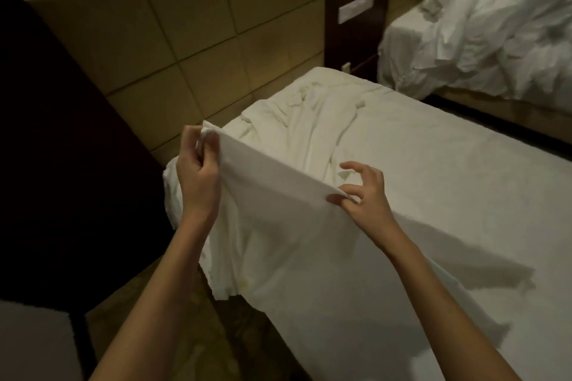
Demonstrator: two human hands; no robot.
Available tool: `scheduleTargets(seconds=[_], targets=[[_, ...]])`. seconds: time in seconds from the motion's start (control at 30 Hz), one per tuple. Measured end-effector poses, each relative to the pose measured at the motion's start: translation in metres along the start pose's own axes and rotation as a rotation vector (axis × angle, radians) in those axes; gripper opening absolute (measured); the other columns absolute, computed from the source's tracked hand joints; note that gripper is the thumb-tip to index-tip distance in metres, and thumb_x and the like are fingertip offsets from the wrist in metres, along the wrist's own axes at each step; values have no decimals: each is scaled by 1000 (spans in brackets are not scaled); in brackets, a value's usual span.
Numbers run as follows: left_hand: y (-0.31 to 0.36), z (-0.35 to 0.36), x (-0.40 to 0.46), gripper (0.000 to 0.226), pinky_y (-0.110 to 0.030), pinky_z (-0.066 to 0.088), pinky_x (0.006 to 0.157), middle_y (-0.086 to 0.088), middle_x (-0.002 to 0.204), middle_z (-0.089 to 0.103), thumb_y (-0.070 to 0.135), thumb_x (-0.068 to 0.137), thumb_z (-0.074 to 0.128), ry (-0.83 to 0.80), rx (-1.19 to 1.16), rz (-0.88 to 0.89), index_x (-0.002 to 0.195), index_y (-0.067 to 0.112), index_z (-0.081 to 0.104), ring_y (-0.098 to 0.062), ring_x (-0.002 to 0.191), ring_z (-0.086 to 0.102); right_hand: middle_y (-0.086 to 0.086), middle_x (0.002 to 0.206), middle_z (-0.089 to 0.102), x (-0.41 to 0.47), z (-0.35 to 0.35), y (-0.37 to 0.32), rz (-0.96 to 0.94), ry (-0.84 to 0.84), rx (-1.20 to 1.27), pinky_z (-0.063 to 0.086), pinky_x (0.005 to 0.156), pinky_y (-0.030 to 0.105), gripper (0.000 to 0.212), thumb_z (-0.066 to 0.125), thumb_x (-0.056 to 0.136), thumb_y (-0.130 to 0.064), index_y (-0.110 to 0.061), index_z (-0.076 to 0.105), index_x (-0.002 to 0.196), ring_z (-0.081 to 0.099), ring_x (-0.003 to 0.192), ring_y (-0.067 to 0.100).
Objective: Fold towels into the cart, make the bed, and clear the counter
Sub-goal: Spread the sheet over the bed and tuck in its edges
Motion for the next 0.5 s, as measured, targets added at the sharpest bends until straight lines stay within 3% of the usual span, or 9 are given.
scheduleTargets(seconds=[0.07,0.13,0.23,0.37,0.5], targets=[[0,-15,7,18,-17,36,54,12,67,42,33,100,39,94,31,-4,84,27,44,-1,57,39,-5,121,58,26,8,-11,-70,-139,27,27,101,20,20,74,80,-25,-9,74,69,37,114,6],[-1,-28,9,17,-9,34,52,9,68,40,27,101,38,165,44,-12,89,17,45,2,55,39,-14,113,60,43,19,-18,2,-355,122,31,93,12,15,72,82,-26,-15,73,73,45,109,-1],[-5,-46,6,16,-9,36,55,8,70,41,26,102,38,242,77,-60,91,16,45,2,57,40,-19,101,61,50,42,-20,76,-578,169,37,82,16,3,74,80,-27,-26,73,77,55,95,-6],[-16,-63,5,16,-8,35,56,8,71,40,22,103,36,278,91,-122,91,18,46,3,57,39,-17,122,51,41,73,-12,57,-667,105,37,88,18,9,74,79,-35,-27,72,75,46,110,-4],[-24,-72,4,20,-8,36,55,9,72,43,25,102,38,230,40,-146,85,30,46,3,57,42,-22,129,42,40,99,-23,24,-701,154,31,79,-3,43,74,77,-41,-20,66,113,36,104,-29]])
Point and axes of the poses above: each hand's wrist, its own x-axis towards the middle knuckle, its own z-axis out of the palm, y = z × x, the point moved 3 cm from there along x, towards the middle knuckle
